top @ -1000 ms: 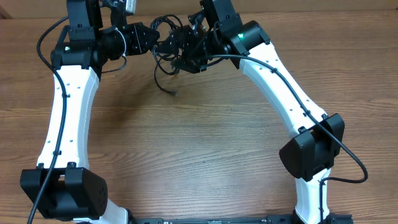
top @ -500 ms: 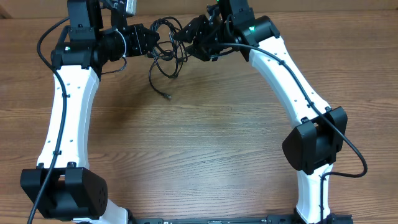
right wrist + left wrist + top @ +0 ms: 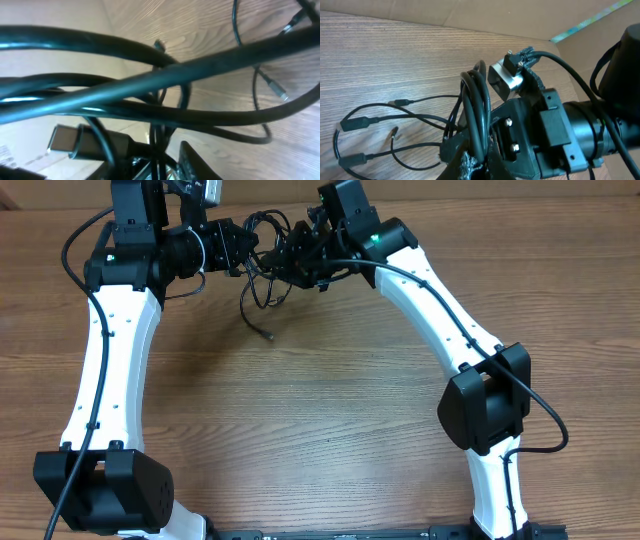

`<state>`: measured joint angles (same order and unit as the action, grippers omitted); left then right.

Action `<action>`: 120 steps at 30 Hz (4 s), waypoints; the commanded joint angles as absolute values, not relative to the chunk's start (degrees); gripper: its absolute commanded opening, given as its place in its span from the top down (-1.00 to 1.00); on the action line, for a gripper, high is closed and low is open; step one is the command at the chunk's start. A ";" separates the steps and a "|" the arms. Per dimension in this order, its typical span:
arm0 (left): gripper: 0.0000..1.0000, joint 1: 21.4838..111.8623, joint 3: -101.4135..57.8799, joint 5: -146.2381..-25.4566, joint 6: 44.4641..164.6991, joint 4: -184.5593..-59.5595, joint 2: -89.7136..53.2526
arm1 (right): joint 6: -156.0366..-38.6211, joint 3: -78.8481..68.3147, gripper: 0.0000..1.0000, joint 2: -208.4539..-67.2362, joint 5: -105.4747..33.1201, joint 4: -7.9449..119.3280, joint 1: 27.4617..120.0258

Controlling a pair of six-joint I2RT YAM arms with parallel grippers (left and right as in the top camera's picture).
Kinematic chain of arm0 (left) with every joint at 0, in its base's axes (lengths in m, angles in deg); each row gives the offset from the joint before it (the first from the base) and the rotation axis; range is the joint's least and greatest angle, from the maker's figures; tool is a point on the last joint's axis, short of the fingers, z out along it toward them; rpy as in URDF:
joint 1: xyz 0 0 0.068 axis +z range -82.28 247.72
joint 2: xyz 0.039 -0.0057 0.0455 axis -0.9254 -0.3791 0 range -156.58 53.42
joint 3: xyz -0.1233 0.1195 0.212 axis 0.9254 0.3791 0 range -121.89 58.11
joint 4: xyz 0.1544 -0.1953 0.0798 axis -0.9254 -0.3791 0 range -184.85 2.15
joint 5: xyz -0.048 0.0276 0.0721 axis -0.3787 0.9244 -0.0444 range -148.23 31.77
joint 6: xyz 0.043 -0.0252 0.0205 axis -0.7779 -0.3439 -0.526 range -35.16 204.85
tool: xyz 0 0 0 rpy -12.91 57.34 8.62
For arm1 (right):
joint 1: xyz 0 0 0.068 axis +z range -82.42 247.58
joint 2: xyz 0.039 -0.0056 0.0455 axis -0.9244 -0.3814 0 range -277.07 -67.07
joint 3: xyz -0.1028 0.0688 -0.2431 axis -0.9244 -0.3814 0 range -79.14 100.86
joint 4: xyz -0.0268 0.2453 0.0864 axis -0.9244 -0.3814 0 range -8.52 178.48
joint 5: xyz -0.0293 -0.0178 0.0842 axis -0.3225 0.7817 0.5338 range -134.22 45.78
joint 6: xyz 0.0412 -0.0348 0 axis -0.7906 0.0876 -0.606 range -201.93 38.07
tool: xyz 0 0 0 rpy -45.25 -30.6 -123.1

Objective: Untangle cables

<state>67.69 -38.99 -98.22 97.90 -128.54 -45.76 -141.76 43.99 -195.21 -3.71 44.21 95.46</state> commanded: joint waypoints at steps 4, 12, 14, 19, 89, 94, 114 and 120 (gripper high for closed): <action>0.92 67.03 -39.43 -95.60 96.64 -128.63 -45.91 | -141.74 43.83 0.53 -195.12 8.77 47.11 92.22; 0.92 66.90 -39.43 -95.07 96.64 -128.69 -45.91 | -140.39 43.81 0.42 -195.12 14.59 47.03 91.61; 0.91 66.88 -39.43 -95.07 96.64 -128.69 -45.91 | -140.15 43.81 0.40 -195.14 13.56 45.93 92.35; 0.92 66.90 -39.43 -95.09 96.64 -128.69 -45.91 | -139.99 43.81 0.43 -195.14 8.31 44.03 94.13; -0.49 62.86 -36.59 -126.52 100.18 -121.76 -62.57 | -93.74 47.73 0.92 -170.49 -18.70 21.08 95.48; -0.35 62.99 -36.59 -129.69 93.18 -127.60 -62.55 | -93.77 47.73 0.93 -170.49 -19.60 20.88 95.46; -0.60 62.97 -36.61 -117.80 65.36 -144.58 -62.52 | -93.92 47.68 0.93 -170.49 -20.41 20.34 95.46; -0.65 65.13 -36.63 -124.34 57.45 -147.80 -62.28 | -93.94 47.68 0.93 -170.49 -20.58 20.21 95.46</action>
